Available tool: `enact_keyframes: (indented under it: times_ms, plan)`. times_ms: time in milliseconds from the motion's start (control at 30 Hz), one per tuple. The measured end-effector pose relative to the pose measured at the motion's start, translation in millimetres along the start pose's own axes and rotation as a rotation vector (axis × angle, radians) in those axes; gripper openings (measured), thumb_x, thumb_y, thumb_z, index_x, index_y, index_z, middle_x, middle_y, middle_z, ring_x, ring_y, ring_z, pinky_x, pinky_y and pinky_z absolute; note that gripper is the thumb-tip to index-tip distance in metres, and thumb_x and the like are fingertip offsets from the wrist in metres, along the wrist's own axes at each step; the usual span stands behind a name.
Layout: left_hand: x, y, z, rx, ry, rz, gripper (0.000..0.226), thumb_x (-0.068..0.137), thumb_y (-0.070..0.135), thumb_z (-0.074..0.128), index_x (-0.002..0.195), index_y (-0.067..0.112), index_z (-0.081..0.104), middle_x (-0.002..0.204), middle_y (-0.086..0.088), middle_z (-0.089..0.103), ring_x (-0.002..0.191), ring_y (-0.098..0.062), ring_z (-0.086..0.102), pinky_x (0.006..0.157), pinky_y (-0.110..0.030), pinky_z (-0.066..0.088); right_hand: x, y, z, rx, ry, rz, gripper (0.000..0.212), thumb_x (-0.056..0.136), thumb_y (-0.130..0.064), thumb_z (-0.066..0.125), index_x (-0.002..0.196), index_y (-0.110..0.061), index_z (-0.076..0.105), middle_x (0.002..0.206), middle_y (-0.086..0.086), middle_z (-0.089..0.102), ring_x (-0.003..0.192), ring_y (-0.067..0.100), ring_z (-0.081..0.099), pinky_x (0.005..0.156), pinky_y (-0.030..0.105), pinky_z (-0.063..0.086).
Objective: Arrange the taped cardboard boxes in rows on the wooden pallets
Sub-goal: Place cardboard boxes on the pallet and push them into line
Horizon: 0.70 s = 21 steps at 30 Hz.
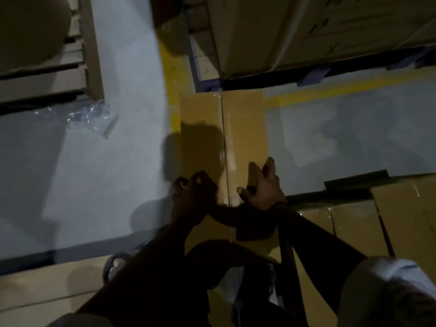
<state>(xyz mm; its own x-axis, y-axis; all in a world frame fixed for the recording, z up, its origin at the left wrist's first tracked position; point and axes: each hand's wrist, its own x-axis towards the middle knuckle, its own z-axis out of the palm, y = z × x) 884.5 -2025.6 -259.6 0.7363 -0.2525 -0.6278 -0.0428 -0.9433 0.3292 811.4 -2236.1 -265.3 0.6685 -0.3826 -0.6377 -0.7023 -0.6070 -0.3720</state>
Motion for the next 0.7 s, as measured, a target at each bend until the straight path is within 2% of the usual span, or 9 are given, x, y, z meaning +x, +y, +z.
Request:
enact_keyframes:
  times_ms: [100,233,267,333,400,433,567,633,700]
  plan:
    - [-12.8,2.1,-17.3,-0.108,-0.048,-0.022,0.075,0.095,0.036,0.069,0.157,0.036,0.027,0.153,-0.009,0.027,0.138,-0.037,0.040,0.110,-0.049,0.042,-15.6,-10.7,-10.3,-0.018,-0.009,-0.055,0.092,0.084,-0.063,0.070,0.157,-0.037,0.021,0.166,-0.008,-0.017,0.148,0.039,0.015,0.118,0.055,0.031]
    - [-62.7,3.4,-72.7,-0.193,-0.050,-0.104,0.073,0.092,0.037,0.070,0.151,0.050,0.030,0.153,-0.004,0.023,0.128,-0.042,0.047,0.105,-0.051,0.048,-55.7,-51.3,-53.2,-0.123,0.054,-0.164,0.083,0.081,-0.076,0.061,0.152,-0.043,0.034,0.166,-0.011,-0.003,0.141,0.038,0.026,0.112,0.056,0.033]
    - [-82.2,6.4,-91.0,-0.225,-0.037,-0.129,0.073,0.089,0.043,0.072,0.149,0.051,0.032,0.152,-0.003,0.023,0.128,-0.043,0.045,0.105,-0.052,0.048,-70.0,-67.3,-67.3,-0.163,0.056,-0.196,0.080,0.081,-0.078,0.058,0.150,-0.044,0.038,0.167,-0.010,0.000,0.139,0.039,0.027,0.111,0.055,0.032]
    - [-126.7,18.8,-136.1,-0.246,0.055,-0.218,0.074,0.078,0.069,0.073,0.141,0.054,0.038,0.148,-0.002,0.027,0.129,-0.041,0.044,0.103,-0.051,0.047,-101.8,-108.4,-97.3,-0.242,0.061,-0.268,0.079,0.078,-0.083,0.053,0.146,-0.044,0.046,0.166,-0.008,0.009,0.134,0.040,0.030,0.106,0.054,0.032]
    - [-168.2,32.8,-185.4,-0.275,0.180,-0.367,0.079,0.061,0.093,0.062,0.129,0.057,0.044,0.142,0.000,0.033,0.126,-0.037,0.046,0.100,-0.049,0.047,-135.3,-158.0,-132.4,-0.303,0.044,-0.351,0.075,0.078,-0.085,0.050,0.141,-0.044,0.051,0.163,-0.010,0.019,0.130,0.039,0.034,0.104,0.052,0.030]
    - [-188.0,37.6,-212.4,-0.323,0.220,-0.431,0.081,0.057,0.098,0.058,0.126,0.056,0.047,0.138,0.000,0.035,0.124,-0.036,0.047,0.100,-0.049,0.048,-153.0,-184.5,-151.6,-0.333,0.026,-0.391,0.072,0.079,-0.084,0.051,0.139,-0.044,0.054,0.162,-0.011,0.023,0.129,0.039,0.035,0.104,0.051,0.030]
    - [-261.4,29.2,-311.0,-0.519,0.288,-0.488,0.072,0.072,0.087,0.059,0.131,0.048,0.050,0.135,-0.008,0.040,0.120,-0.039,0.047,0.102,-0.053,0.047,-215.3,-291.3,-221.9,-0.522,0.014,-0.581,0.072,0.078,-0.087,0.050,0.135,-0.043,0.057,0.159,-0.010,0.030,0.127,0.040,0.040,0.105,0.051,0.033]
    - [-292.0,25.8,-343.5,-0.621,0.326,-0.505,0.085,0.066,0.092,0.057,0.136,0.047,0.044,0.134,-0.008,0.039,0.122,-0.038,0.047,0.100,-0.051,0.047,-237.0,-345.2,-246.7,-0.642,0.088,-0.709,0.074,0.076,-0.088,0.050,0.135,-0.043,0.058,0.158,-0.009,0.033,0.127,0.041,0.042,0.106,0.051,0.033]
    - [-312.1,20.0,-368.8,-0.771,0.381,-0.534,0.086,0.063,0.092,0.061,0.134,0.047,0.043,0.136,-0.008,0.038,0.122,-0.039,0.049,0.100,-0.049,0.049,-253.3,-401.2,-259.9,-0.758,0.143,-0.818,0.075,0.074,-0.090,0.048,0.131,-0.043,0.059,0.155,-0.009,0.034,0.126,0.041,0.042,0.105,0.052,0.026]
